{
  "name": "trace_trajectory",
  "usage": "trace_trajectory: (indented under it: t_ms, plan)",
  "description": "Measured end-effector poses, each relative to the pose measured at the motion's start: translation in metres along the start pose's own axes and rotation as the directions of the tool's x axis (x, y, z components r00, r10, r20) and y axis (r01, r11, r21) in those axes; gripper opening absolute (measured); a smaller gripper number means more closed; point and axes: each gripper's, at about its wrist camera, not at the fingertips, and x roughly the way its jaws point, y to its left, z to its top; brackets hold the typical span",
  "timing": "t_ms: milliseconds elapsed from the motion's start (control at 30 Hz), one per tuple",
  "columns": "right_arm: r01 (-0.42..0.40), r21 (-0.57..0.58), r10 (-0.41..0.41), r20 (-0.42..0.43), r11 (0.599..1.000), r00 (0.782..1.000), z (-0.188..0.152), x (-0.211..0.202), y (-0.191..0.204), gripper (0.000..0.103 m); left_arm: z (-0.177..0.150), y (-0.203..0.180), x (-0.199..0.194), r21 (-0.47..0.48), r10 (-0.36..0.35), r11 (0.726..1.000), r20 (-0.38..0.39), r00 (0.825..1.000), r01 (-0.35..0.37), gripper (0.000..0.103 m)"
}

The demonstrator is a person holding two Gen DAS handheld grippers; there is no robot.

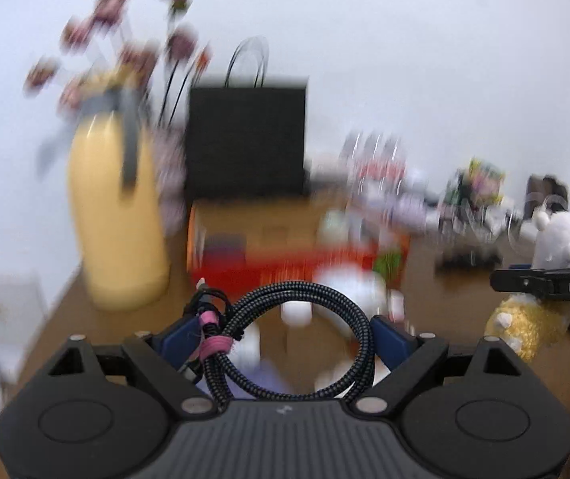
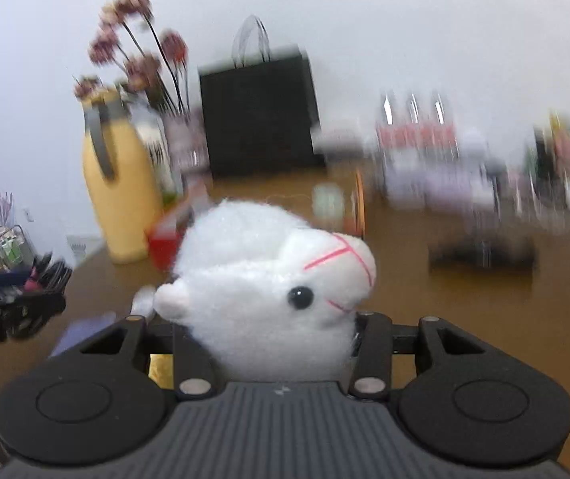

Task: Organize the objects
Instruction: 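Place the black cable and plush alpaca into the cardboard box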

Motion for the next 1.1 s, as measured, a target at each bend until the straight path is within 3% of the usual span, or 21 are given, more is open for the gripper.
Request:
trace_trajectory:
  t_ms: [100, 167, 233, 267, 333, 433, 467, 533, 567, 600, 633, 700, 833, 933, 1000, 1033, 1100]
  plan:
    - [0.015, -0.061, -0.011, 0.057, 0.998, 0.998, 0.064, 0.042, -0.003, 0.045, 0.063, 0.009, 0.054, 0.043, 0.021, 0.999, 0.038, 0.999, -0.023, 0.091]
    - [-0.023, -0.016, 0.024, 0.023, 1.0, 0.999, 0.103, 0.086, -0.013, 0.045, 0.092, 0.008, 0.095, 0.053, 0.018, 0.998, 0.028, 0.999, -0.019, 0.091]
    - [-0.076, 0.049, 0.079, -0.067, 0.996, 0.995, 0.13, 0.137, -0.023, 0.045, 0.112, 0.007, 0.144, 0.042, 0.043, 0.998, -0.01, 0.999, -0.043, 0.091]
    - [-0.076, 0.028, 0.079, -0.12, 0.997, 0.99, 0.138, 0.166, -0.022, 0.045, 0.116, 0.006, 0.166, 0.043, 0.053, 0.998, -0.024, 0.998, -0.052, 0.091]
    - [-0.027, -0.013, 0.023, -0.232, 1.0, 0.972, 0.142, 0.22, -0.021, 0.045, 0.117, 0.004, 0.212, 0.051, 0.069, 0.997, -0.085, 0.994, -0.064, 0.091]
    - [0.03, 0.004, -0.026, -0.402, 1.0, 0.915, 0.135, 0.29, -0.031, 0.045, 0.107, 0.005, 0.276, 0.046, 0.095, 0.995, -0.214, 0.972, -0.087, 0.091]
    - [0.032, 0.039, -0.01, -0.475, 0.999, 0.88, 0.127, 0.311, -0.037, 0.046, 0.102, 0.006, 0.294, 0.05, 0.098, 0.995, -0.261, 0.961, -0.088, 0.091]
    - [0.074, 0.029, -0.045, -0.559, 0.997, 0.828, 0.111, 0.343, -0.04, 0.054, 0.089, 0.007, 0.319, 0.067, 0.11, 0.993, -0.322, 0.94, -0.093, 0.091]
    - [0.112, -0.019, -0.103, -0.567, 0.993, 0.817, 0.105, 0.35, -0.039, 0.062, 0.084, 0.008, 0.327, 0.083, 0.118, 0.992, -0.344, 0.931, -0.096, 0.091]
    - [0.148, -0.082, -0.169, -0.546, 0.986, 0.82, 0.1, 0.352, -0.036, 0.073, 0.079, 0.009, 0.329, 0.091, 0.117, 0.992, -0.351, 0.929, -0.09, 0.091]
    - [0.166, -0.139, -0.215, -0.514, 0.976, 0.83, 0.098, 0.351, -0.033, 0.077, 0.076, 0.011, 0.33, 0.091, 0.107, 0.993, -0.345, 0.933, -0.08, 0.092]
    - [0.158, -0.215, -0.244, -0.472, 0.964, 0.847, 0.098, 0.344, -0.023, 0.086, 0.074, 0.016, 0.327, 0.078, 0.08, 0.995, -0.345, 0.935, -0.057, 0.092]
    - [0.179, -0.319, -0.305, -0.409, 0.931, 0.86, 0.106, 0.335, -0.016, 0.085, 0.086, 0.024, 0.316, 0.015, 0.031, 1.0, -0.329, 0.944, -0.028, 0.092]
    - [0.193, -0.286, -0.3, -0.402, 0.939, 0.865, 0.116, 0.324, -0.019, 0.084, 0.091, 0.024, 0.302, -0.01, 0.015, 1.0, -0.35, 0.937, -0.02, 0.092]
    - [0.189, -0.245, -0.274, -0.378, 0.951, 0.885, 0.123, 0.307, -0.021, 0.085, 0.098, 0.022, 0.281, -0.011, -0.019, 1.0, -0.327, 0.945, 0.017, 0.095]
    - [0.183, -0.229, -0.257, -0.358, 0.956, 0.898, 0.126, 0.296, -0.021, 0.086, 0.102, 0.019, 0.272, 0.004, -0.023, 1.0, -0.311, 0.95, 0.026, 0.103]
    - [0.171, -0.207, -0.231, -0.312, 0.963, 0.922, 0.132, 0.271, -0.019, 0.095, 0.109, 0.013, 0.261, 0.042, 0.013, 0.999, -0.289, 0.957, -0.001, 0.103]
